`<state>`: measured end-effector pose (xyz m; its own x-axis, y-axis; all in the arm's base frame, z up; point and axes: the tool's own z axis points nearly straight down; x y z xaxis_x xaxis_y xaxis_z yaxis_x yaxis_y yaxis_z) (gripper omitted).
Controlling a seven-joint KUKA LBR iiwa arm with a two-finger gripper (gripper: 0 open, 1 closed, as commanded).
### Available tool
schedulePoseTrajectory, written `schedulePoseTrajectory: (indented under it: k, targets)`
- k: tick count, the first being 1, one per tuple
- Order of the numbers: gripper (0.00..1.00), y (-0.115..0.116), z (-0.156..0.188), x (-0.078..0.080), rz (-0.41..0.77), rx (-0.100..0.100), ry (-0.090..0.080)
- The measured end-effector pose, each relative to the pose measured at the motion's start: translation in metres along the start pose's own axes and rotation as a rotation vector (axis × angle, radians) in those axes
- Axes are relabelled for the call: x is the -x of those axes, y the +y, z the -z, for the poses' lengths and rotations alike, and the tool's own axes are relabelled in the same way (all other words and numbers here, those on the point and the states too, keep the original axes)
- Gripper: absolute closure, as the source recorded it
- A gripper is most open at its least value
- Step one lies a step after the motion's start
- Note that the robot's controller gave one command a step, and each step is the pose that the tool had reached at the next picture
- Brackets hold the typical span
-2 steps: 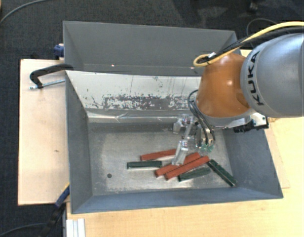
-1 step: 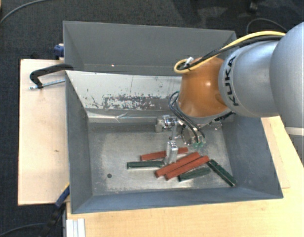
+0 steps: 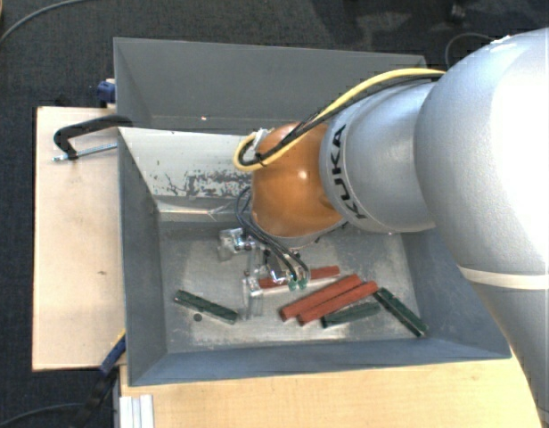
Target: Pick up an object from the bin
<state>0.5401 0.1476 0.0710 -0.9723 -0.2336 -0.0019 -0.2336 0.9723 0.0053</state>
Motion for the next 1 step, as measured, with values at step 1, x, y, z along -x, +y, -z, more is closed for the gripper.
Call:
schedulePoseTrajectory:
  k: [1]
  targets:
    - [0.00, -0.0106, -0.0004, -0.0482, 0.493, -0.004, 0.004]
